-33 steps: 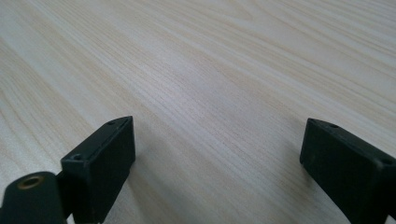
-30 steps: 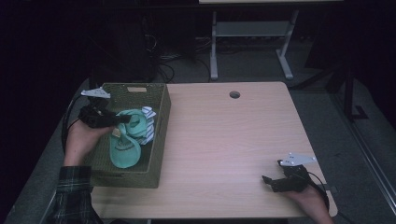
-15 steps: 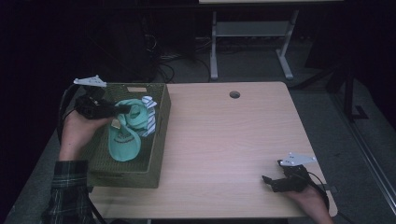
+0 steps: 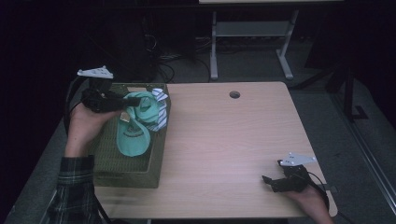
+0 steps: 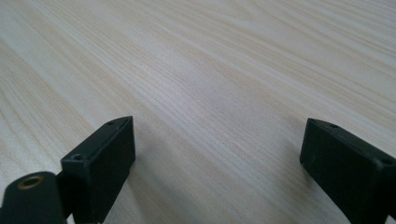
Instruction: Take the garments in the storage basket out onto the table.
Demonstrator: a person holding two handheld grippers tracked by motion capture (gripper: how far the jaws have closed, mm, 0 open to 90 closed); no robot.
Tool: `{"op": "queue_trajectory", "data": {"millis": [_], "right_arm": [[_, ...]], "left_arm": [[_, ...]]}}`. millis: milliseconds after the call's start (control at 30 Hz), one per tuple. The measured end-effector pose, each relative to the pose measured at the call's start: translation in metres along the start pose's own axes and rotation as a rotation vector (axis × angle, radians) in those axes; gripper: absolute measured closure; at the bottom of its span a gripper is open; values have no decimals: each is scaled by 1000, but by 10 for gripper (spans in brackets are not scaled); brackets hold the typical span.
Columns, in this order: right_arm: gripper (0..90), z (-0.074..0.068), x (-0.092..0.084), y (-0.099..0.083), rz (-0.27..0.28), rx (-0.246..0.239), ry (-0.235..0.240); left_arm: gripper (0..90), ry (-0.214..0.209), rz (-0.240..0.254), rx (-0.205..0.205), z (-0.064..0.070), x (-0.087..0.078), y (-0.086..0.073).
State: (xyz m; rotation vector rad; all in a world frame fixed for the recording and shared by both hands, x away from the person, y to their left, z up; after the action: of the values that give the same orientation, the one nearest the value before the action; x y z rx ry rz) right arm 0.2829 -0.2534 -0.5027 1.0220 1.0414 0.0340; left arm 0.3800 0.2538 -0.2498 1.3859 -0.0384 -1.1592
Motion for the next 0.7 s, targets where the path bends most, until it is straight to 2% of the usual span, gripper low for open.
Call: {"op": "queue_trajectory", "data": {"millis": [333,700], "right_arm": [[100,0,0,0,0,0,0],[100,0,0,0,0,0,0]], "left_arm": [[823,-38,20,58,27,15,18],[823,-97,-4,97,52,48,24]]}}
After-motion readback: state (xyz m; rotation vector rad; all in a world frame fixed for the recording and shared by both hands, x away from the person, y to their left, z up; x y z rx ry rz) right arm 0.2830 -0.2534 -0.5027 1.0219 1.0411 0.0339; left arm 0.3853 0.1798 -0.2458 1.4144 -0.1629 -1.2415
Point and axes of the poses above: each handheld gripper's, and its own axes: x roughly forward along the jaws, y roughly out of its top, z roughly to its right, the point moved 3 cm from there along x, roughly forward along the jaws, and after that the axes turned 12 degrees about -x, right-handed, at the moved point
